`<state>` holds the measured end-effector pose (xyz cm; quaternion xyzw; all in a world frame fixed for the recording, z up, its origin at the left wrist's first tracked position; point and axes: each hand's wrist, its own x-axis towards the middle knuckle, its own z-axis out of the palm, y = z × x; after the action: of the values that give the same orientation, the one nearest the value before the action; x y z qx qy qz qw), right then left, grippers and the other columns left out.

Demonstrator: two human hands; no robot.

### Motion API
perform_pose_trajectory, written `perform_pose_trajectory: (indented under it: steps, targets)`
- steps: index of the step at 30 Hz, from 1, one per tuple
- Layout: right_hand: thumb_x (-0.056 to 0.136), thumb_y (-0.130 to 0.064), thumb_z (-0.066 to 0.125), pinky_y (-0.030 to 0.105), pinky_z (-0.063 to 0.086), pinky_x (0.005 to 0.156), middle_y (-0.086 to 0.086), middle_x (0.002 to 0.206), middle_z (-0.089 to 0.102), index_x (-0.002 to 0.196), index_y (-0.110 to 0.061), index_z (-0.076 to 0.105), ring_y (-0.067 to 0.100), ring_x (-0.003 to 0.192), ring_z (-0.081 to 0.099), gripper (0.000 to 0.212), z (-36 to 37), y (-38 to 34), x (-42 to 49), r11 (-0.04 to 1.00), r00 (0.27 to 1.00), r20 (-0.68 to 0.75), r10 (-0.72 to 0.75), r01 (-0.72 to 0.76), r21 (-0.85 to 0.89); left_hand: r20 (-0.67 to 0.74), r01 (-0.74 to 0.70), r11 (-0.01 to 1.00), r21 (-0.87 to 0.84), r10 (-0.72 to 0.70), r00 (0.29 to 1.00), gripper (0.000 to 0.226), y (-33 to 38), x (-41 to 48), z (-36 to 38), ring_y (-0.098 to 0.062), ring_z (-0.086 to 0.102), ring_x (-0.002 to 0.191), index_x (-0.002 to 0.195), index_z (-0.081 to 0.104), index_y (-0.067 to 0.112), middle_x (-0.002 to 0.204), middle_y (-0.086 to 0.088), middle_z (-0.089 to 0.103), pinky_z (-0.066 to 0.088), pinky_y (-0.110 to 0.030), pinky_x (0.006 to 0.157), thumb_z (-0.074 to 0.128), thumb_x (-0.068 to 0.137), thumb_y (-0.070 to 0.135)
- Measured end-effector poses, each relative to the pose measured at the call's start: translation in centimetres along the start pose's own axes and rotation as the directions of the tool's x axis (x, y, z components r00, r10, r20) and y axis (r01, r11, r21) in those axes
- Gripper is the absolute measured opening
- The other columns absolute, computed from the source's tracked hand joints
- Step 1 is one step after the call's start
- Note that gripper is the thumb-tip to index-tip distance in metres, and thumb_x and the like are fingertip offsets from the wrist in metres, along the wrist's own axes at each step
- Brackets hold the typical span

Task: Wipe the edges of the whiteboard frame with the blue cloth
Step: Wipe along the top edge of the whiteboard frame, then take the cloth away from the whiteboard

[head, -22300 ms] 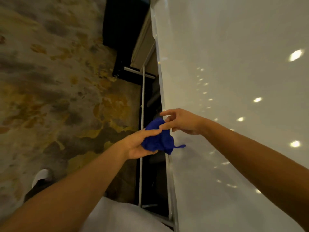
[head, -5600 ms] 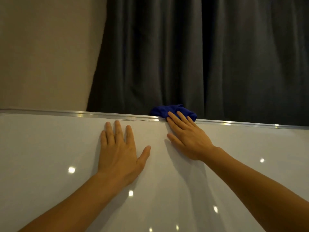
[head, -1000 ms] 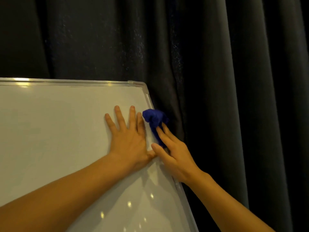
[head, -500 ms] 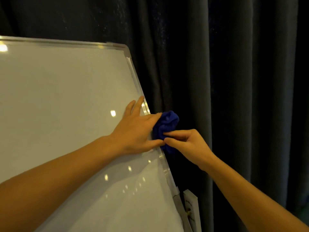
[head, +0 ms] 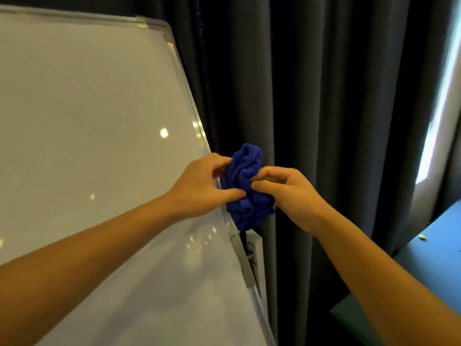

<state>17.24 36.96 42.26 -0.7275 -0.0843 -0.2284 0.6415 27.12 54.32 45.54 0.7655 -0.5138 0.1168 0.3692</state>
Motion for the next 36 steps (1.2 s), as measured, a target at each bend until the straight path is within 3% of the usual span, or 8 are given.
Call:
perform_pose_trajectory:
  steps: [2,6,10,15,18,22,29,36]
  targets:
    - [0.092,-0.004,0.059,0.032,0.058,0.074,0.003,0.089,0.074,0.078,-0.020,0.073,0.020,0.086,0.071,0.025,0.6,-0.2,-2.3,0.989,0.998,-0.015,0.058,-0.055,0.136,0.036,0.185,0.935,-0.301,-0.183,0.982,0.040,1.2,-1.9,0.8,-0.019,0.069,0.095,0.115,0.065,0.025,0.108,0.000,0.070,0.059,-0.030,0.079,0.079,0.078,0.022]
    - [0.092,-0.003,0.053,0.040,0.054,0.084,0.014,0.100,0.069,0.093,-0.008,0.070,0.029,0.094,0.066,0.018,2.1,0.4,-7.5,0.923,0.971,-0.049,0.235,-0.207,0.325,0.248,0.440,0.499,-0.747,-0.405,0.880,0.036,2.4,-6.5,2.8,-0.027,0.072,0.099,0.121,0.062,0.016,0.113,-0.010,0.073,0.060,-0.035,0.074,0.066,0.087,0.006]
    - [0.092,-0.020,0.056,0.050,0.047,0.098,0.017,0.112,0.069,0.103,-0.008,0.071,0.034,0.103,0.064,0.022,2.1,3.5,-13.4,0.832,0.899,-0.094,0.428,-0.351,0.429,0.395,0.505,0.173,-0.845,-0.433,0.810,0.039,2.1,-12.6,7.5,-0.034,0.066,0.110,0.129,0.057,0.014,0.122,-0.015,0.068,0.056,-0.045,0.088,0.061,0.090,0.008]
    - [0.077,-0.046,0.074,0.046,0.058,0.085,0.010,0.113,0.073,0.108,-0.017,0.075,0.030,0.101,0.071,0.043,0.7,6.6,-21.0,0.672,0.780,-0.012,0.626,-0.531,0.517,0.563,0.563,-0.173,-0.808,-0.509,0.651,0.039,4.6,-19.2,13.9,-0.037,0.063,0.115,0.131,0.057,0.007,0.126,-0.020,0.066,0.052,-0.048,0.095,0.055,0.093,0.015]
    - [0.078,-0.027,0.078,0.049,0.055,0.093,0.013,0.117,0.072,0.103,-0.016,0.078,0.032,0.105,0.070,0.028,-0.2,8.6,-24.4,0.653,0.772,0.004,0.635,-0.540,0.531,0.609,0.573,-0.255,-0.779,-0.524,0.595,0.036,6.2,-21.5,17.8,-0.035,0.070,0.097,0.119,0.066,0.003,0.116,-0.020,0.070,0.060,-0.043,0.078,0.058,0.085,0.014]
    - [0.090,-0.011,0.064,0.044,0.060,0.082,0.018,0.113,0.072,0.108,-0.008,0.072,0.032,0.101,0.071,0.019,-4.4,11.5,-29.0,0.642,0.761,-0.085,0.643,-0.475,0.602,0.643,0.593,-0.299,-0.747,-0.548,0.535,0.031,9.5,-22.3,24.2,-0.034,0.074,0.078,0.097,0.075,0.002,0.096,-0.019,0.075,0.060,-0.040,0.061,0.060,0.072,0.010]
    - [0.092,-0.006,0.063,0.041,0.061,0.079,0.016,0.106,0.074,0.102,-0.008,0.070,0.031,0.098,0.072,0.013,-19.5,15.4,-36.0,0.663,0.661,-0.249,0.708,-0.500,0.557,0.640,0.624,-0.284,-0.728,-0.609,0.469,0.042,15.9,-18.7,39.7,-0.039,0.062,0.113,0.131,0.058,0.009,0.126,-0.020,0.065,0.050,-0.053,0.094,0.056,0.089,0.003]
    - [0.090,-0.007,0.067,0.036,0.060,0.071,0.010,0.098,0.077,0.097,-0.013,0.072,0.026,0.090,0.074,0.010,-33.6,20.4,-39.0,0.624,0.539,-0.318,0.780,-0.639,0.450,0.678,0.575,-0.413,-0.706,-0.629,0.381,0.042,20.8,-15.0,54.1,-0.042,0.058,0.118,0.133,0.055,0.008,0.130,-0.022,0.062,0.048,-0.057,0.095,0.051,0.093,0.000]
